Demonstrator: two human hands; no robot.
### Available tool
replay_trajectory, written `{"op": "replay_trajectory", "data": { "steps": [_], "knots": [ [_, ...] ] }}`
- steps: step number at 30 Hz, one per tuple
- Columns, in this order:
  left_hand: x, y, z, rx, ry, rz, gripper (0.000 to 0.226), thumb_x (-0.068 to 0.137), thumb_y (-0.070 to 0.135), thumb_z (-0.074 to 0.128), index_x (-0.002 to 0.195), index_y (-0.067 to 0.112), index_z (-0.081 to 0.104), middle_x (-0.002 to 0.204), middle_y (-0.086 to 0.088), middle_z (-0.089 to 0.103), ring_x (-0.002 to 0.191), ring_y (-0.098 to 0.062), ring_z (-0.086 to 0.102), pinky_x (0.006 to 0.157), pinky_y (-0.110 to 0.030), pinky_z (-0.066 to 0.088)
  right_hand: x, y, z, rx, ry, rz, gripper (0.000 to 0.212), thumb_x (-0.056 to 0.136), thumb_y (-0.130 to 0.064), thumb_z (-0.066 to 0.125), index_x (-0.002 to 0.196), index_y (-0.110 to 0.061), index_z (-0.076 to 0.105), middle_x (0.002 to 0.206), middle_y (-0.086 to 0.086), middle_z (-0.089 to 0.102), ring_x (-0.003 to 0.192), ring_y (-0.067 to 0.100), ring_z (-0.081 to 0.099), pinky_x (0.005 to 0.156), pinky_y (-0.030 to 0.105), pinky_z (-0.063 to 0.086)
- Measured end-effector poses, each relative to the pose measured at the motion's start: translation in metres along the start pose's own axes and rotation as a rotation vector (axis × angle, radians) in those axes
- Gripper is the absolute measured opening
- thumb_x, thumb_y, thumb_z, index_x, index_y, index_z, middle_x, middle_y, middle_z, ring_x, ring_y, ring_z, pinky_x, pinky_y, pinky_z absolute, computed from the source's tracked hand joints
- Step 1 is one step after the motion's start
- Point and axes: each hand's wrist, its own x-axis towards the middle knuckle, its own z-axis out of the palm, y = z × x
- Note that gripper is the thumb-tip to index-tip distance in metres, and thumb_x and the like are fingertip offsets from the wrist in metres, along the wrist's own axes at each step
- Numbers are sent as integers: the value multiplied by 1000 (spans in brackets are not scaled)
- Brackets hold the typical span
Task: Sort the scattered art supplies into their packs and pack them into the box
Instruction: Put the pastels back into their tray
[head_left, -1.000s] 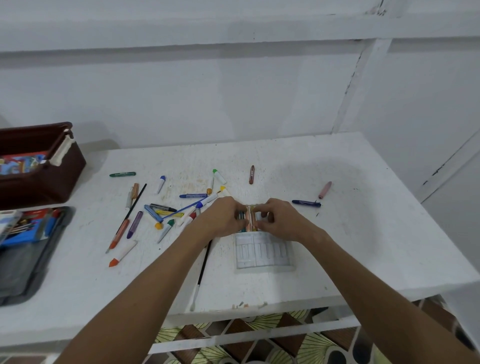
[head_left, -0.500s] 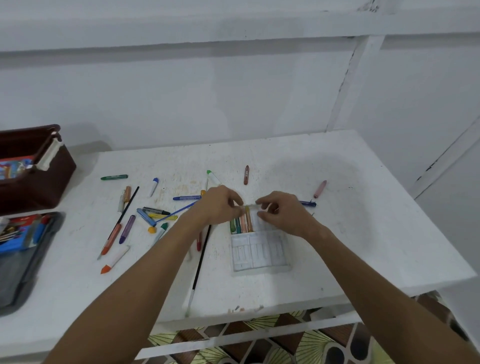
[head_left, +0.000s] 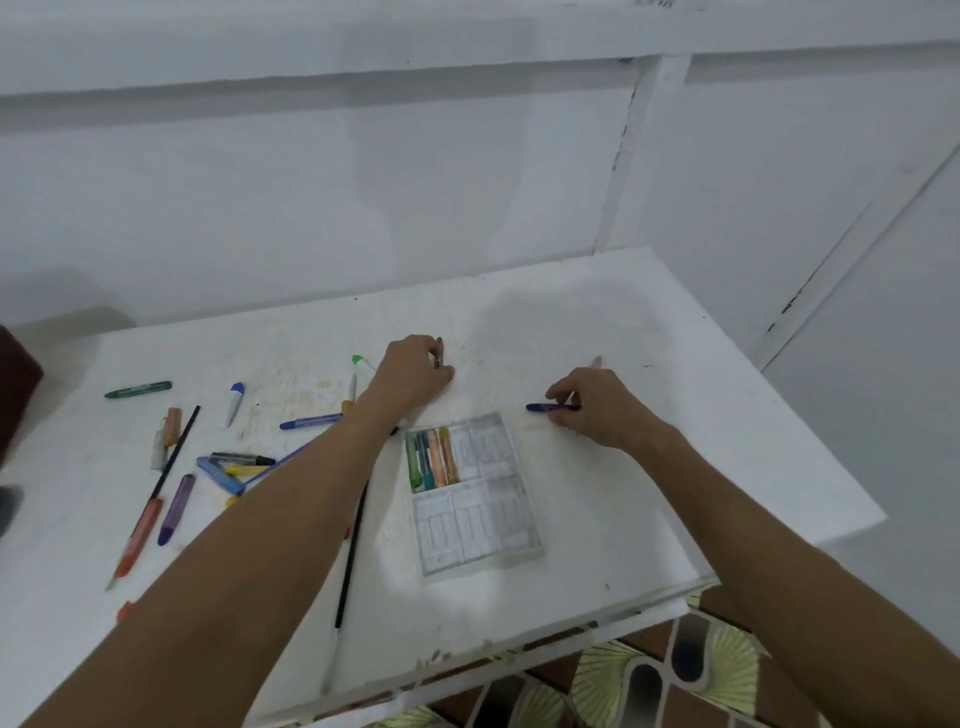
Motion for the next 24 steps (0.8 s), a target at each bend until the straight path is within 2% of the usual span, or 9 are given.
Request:
{"op": "replay_trajectory", "data": {
  "steps": [2, 5, 8, 10, 12, 14, 17, 19, 24],
  "knots": [
    [2, 1, 4, 2, 9, -6, 21, 87, 18, 62, 103, 4, 64, 106, -13, 65, 99, -27, 60, 75, -22, 36, 2, -1, 2, -64, -17, -19, 20, 88, -10, 62, 104, 0, 69, 104, 13, 65, 89, 19, 57, 112, 51, 24],
    [-1, 4, 3, 31, -21, -22, 37, 88, 15, 60, 124, 6, 57, 124, -13, 58, 113, -27, 55, 87, -26, 40, 6, -3, 4, -142, -43, -6, 19, 89, -6, 55, 95, 7, 69, 96, 22, 66, 89, 29, 60, 116, 53, 11],
    [-10, 5, 0, 12, -20, -25, 44, 88, 17, 60, 130, 7, 54, 129, -12, 56, 117, -25, 53, 94, -27, 39, 7, -9, 6, -161, -29, 4, 19, 91, -10, 54, 93, -1, 71, 91, 14, 69, 79, 21, 57, 116, 49, -7],
    [-21, 6, -4, -20, -2, -24, 43, 87, 18, 62, 128, 9, 56, 124, -12, 60, 111, -23, 56, 91, -25, 39, 4, -19, 5, -87, 19, -27, 17, 90, -13, 57, 95, -6, 72, 93, 7, 69, 75, 13, 52, 113, 30, 11],
    [-37, 8, -10, -63, 23, -36, 40, 85, 20, 64, 124, 11, 60, 114, -10, 66, 96, -19, 60, 80, -22, 41, -1, -33, 5, 11, 41, -56, 15, 88, -15, 60, 96, -9, 72, 92, 3, 70, 74, 10, 54, 83, 16, 36],
    [-56, 9, -16, -118, 44, -56, 38, 83, 20, 66, 120, 13, 62, 99, -6, 69, 79, -14, 59, 69, -20, 41, -5, -49, 8, 73, 30, -70, 14, 86, -18, 63, 95, -12, 73, 82, -2, 67, 70, 7, 56, 66, 11, 39],
    [-85, 9, -19, -179, 67, -99, 33, 80, 23, 68, 113, 16, 66, 85, -1, 66, 66, -5, 57, 54, -13, 39, -7, -66, 19, 163, -9, -79, 19, 82, -21, 67, 97, -11, 74, 76, -3, 66, 61, -1, 56, 54, 4, 37],
    [-101, 9, -17, -189, 79, -110, 28, 79, 26, 71, 105, 18, 69, 81, 1, 67, 63, -3, 56, 53, -12, 38, -7, -72, 28, 183, -29, -67, 22, 80, -22, 69, 98, -10, 74, 77, -1, 69, 59, -1, 57, 51, 4, 37],
    [-123, 10, -2, -220, 61, -122, 22, 81, 28, 67, 99, 16, 70, 84, -1, 72, 66, -8, 62, 53, -11, 38, -9, -76, 40, 201, -58, 5, 28, 77, -23, 74, 102, -10, 71, 86, 6, 73, 73, 11, 66, 62, 14, 48]
  ]
}}
